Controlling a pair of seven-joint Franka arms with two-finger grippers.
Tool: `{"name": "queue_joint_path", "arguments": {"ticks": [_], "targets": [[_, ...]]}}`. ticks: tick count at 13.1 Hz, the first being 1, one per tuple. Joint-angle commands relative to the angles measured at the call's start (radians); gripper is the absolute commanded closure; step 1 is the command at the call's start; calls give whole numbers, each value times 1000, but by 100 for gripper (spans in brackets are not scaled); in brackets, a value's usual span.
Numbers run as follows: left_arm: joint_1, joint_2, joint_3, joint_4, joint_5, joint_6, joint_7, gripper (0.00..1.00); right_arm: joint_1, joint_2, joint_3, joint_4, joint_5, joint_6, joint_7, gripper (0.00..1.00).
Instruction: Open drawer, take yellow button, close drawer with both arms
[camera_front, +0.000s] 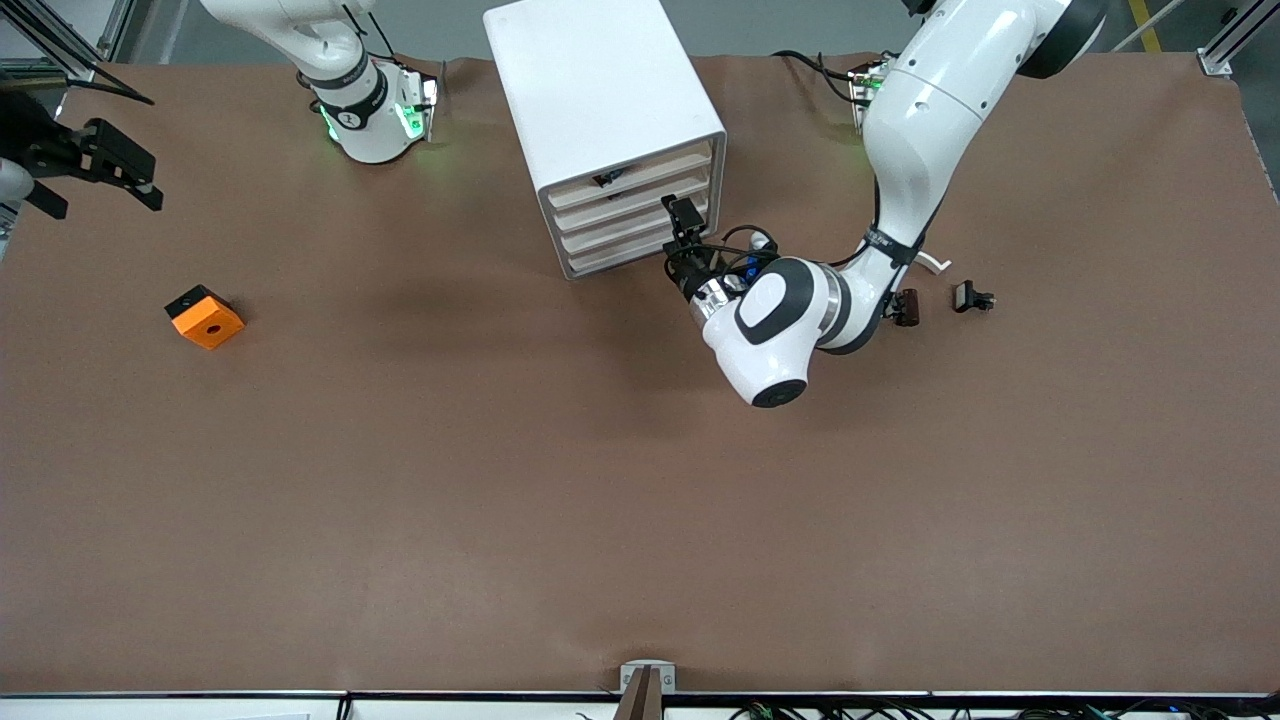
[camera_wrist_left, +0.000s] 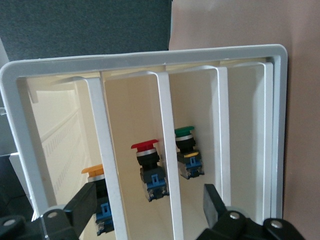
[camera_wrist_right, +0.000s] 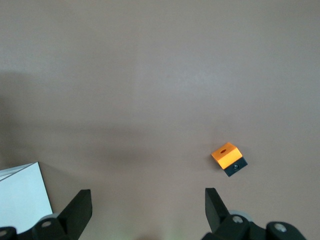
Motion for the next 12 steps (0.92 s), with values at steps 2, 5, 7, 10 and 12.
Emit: {"name": "queue_joint_path", "arguments": {"ticks": [2,5,7,10,12], "targets": [[-25,1,2,16,-15,-79,-42,15,31,29,-1,56,7,-12,11,0],[-25,-2,2,18,-16,-130,-40,26,97,26,-1,67,-4,-13,18,0],[-40,-1,0,15,-18,-136,-36,28,119,26,0,70,-3,-10,50,0],[-51,2,0,15,-21,-144,-33,39,189,28,5,72,-4,-12,187,0],[-52,2,-1,12,-21,-146,-33,57,202,28,5,70,-4,-12,210,0]]}}
